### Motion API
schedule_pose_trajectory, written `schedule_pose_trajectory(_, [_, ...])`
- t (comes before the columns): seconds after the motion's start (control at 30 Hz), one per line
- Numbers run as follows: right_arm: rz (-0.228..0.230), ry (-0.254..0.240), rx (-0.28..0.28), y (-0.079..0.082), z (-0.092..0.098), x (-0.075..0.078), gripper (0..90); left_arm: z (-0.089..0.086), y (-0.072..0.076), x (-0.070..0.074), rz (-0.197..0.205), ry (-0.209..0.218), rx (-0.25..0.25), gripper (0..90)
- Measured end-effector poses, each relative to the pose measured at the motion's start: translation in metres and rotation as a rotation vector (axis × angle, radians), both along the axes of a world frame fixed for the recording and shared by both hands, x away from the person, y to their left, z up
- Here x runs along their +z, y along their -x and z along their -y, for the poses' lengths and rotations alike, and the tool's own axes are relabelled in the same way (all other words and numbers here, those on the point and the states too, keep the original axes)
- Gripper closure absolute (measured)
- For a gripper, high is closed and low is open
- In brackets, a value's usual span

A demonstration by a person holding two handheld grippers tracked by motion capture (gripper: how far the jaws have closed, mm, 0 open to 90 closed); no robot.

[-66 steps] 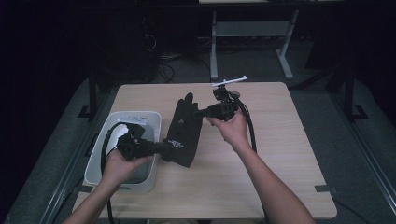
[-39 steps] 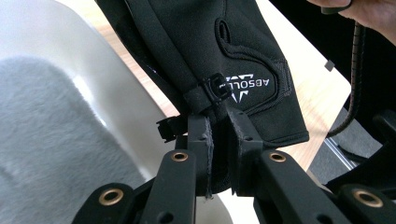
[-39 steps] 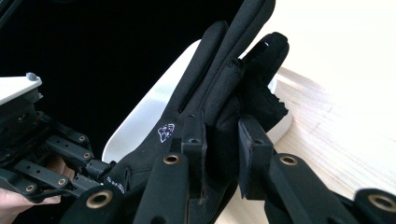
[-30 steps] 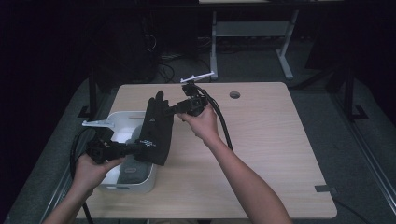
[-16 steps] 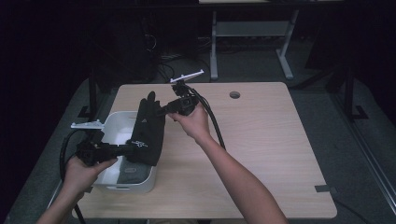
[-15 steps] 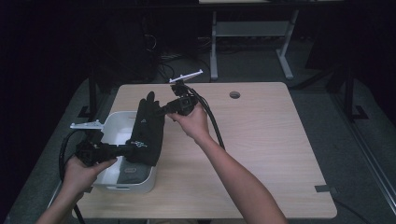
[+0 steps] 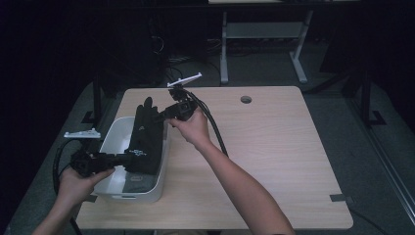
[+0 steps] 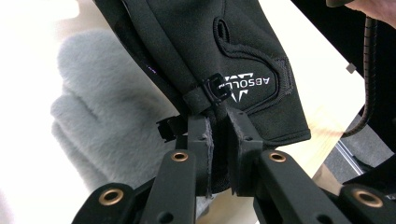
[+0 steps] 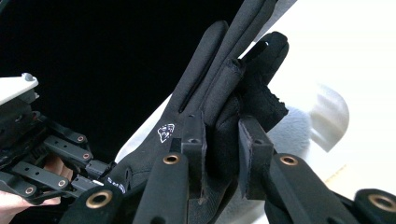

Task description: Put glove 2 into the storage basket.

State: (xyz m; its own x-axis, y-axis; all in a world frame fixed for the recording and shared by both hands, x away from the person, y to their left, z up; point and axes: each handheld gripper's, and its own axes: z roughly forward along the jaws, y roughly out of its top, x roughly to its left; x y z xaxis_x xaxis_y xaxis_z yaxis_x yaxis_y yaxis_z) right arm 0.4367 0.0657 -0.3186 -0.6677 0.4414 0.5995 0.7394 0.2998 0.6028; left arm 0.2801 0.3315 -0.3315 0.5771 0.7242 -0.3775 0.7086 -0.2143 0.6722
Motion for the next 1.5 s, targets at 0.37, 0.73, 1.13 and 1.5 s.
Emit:
schedule_pose_trajectory(0.37, [-0.027, -0.009, 0.025, -0.003, -0.02, -0.012, 75.1, -0.015, 0.004, -0.007, -0.017, -0.007, 0.025, 81.2])
schedule_pose_trajectory(0.73, [-0.06, 0.013, 0.047, -0.007, -0.034, -0.031, 75.0, -0.022, 0.006, -0.021, -0.061, -0.001, 0.032, 81.1])
schedule_pose_trajectory(1.13, [-0.098, 0.045, 0.065, -0.008, -0.042, -0.053, 74.7, -0.027, 0.007, -0.033, -0.099, 0.008, 0.034, 80.5])
schedule_pose_trajectory(1.5, [-0.124, 0.099, 0.078, -0.009, -0.049, -0.069, 72.8, -0.03, 0.006, -0.05, -0.145, 0.008, 0.039, 77.9])
